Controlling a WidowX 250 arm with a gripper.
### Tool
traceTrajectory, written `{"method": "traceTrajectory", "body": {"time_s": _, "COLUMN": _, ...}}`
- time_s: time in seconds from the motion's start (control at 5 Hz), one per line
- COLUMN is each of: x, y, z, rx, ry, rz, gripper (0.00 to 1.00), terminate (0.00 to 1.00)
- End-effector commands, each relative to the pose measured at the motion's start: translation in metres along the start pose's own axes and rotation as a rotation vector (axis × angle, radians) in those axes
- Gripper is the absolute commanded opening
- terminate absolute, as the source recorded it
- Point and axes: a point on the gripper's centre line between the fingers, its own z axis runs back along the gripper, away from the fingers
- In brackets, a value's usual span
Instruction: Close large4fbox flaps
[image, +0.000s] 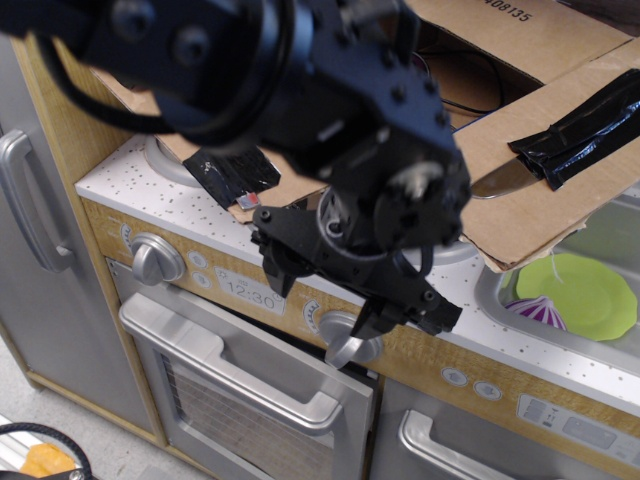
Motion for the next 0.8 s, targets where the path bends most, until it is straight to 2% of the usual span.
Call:
{"method": "traceTrajectory", "body": {"time_s": 0.0, "x": 0.016, "y": 0.018, "z": 0.006, "rx": 0.096, "ry": -0.064, "rz": -0.016, "gripper": 1.00, "terminate": 0.00}}
{"method": "traceTrajectory", "body": {"time_s": 0.2, "x": 0.027, "y": 0.033, "z": 0.011, "rx": 0.141, "ry": -0.071, "rz": -0.071, "gripper": 1.00, "terminate": 0.00}}
{"method": "traceTrajectory", "body": {"time_s": 0.4, "x": 0.038, "y": 0.045, "z": 0.026, "rx": 0.241, "ry": -0.125, "rz": -0.142, "gripper": 1.00, "terminate": 0.00}}
{"method": "traceTrajectory", "body": {"time_s": 0.6, "x": 0.052, "y": 0.044, "z": 0.052, "rx": 0.349, "ry": -0.197, "rz": -0.198, "gripper": 1.00, "terminate": 0.00}}
